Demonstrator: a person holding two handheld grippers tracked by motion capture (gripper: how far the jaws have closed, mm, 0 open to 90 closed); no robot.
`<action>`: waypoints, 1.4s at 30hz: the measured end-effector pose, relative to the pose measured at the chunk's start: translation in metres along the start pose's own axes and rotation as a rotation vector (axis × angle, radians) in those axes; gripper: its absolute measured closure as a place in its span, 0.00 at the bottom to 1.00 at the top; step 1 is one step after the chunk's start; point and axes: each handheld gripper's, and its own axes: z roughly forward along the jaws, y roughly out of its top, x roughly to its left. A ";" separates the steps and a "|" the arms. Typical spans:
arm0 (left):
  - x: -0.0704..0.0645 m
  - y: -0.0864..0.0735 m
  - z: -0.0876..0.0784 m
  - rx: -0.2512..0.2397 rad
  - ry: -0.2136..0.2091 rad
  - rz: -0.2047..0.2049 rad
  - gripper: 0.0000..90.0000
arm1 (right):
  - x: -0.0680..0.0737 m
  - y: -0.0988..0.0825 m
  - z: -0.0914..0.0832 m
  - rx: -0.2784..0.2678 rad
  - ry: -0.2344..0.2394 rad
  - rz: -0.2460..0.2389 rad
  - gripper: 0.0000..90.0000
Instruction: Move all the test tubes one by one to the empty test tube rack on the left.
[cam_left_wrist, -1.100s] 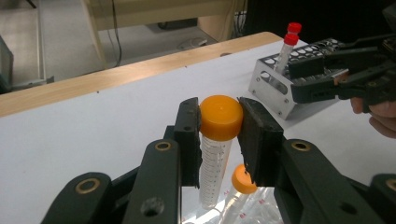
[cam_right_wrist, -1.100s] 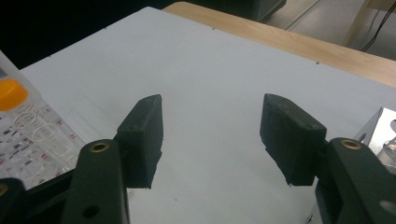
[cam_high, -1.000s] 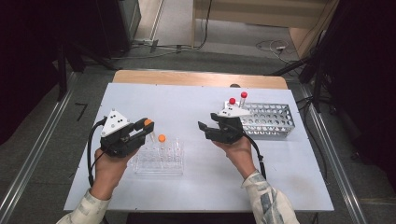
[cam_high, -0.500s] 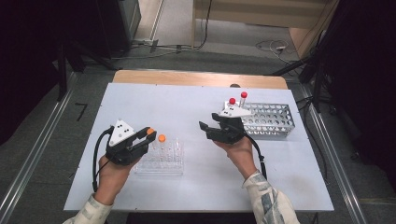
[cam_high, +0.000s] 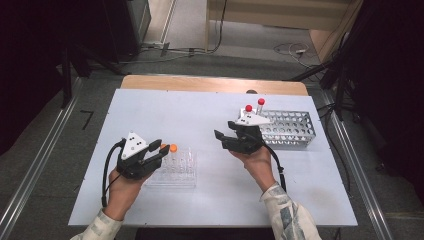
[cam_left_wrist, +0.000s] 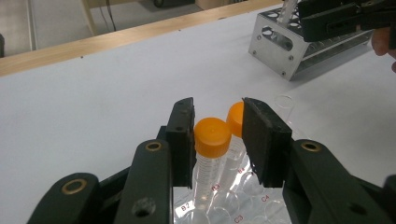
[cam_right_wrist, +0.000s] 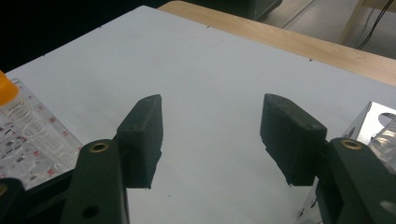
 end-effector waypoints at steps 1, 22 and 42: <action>0.000 0.000 0.000 -0.002 -0.001 -0.002 0.70 | 0.000 0.000 0.000 0.000 0.000 0.001 0.42; 0.014 0.001 -0.002 -0.050 0.039 -0.076 0.34 | -0.038 -0.009 -0.014 -0.005 -0.167 0.042 0.43; 0.014 0.002 0.000 -0.058 0.050 -0.073 0.28 | -0.072 -0.013 0.014 -0.022 -0.303 0.116 0.60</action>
